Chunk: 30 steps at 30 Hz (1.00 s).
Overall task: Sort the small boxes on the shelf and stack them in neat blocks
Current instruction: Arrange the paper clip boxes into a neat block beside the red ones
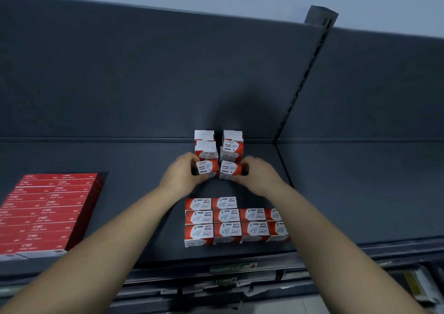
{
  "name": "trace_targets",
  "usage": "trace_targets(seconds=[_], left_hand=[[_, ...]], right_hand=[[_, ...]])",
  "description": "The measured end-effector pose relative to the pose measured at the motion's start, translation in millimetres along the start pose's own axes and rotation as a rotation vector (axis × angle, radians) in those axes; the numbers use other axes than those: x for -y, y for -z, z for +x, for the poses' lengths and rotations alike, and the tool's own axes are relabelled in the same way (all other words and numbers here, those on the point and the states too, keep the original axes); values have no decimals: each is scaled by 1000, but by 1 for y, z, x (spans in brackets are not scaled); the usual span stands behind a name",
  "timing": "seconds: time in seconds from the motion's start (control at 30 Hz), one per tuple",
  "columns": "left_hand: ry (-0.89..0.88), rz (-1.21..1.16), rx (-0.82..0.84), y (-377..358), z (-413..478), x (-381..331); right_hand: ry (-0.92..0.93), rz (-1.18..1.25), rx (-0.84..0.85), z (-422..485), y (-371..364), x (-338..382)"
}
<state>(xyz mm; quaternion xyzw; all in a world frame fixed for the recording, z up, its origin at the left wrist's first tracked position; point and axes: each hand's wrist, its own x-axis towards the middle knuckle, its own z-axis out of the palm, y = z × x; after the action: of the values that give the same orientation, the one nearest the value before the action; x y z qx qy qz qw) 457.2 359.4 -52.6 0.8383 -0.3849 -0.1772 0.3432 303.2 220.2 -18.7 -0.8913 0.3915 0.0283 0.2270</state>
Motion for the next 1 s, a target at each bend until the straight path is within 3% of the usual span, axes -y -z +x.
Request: trace_targets(seconds=[0.1,0.27,0.4,0.63,1.0], left_hand=[[-17,-27,61,5,-1,5],[-93,-368,137,31,-13,-11],[-114,-615,138,51,-24,-41],[-167,-824,71,68,-46,-85],[-232,-811,28,69,-73,-122]], right_hand=[[22,221,21,-7,9,-3],[81,679,102,-31,30,-8],[141,988,53,-49,49,-4],[278,1014,-52,-75,84,2],[359,1092,-73,-101,106,-10]])
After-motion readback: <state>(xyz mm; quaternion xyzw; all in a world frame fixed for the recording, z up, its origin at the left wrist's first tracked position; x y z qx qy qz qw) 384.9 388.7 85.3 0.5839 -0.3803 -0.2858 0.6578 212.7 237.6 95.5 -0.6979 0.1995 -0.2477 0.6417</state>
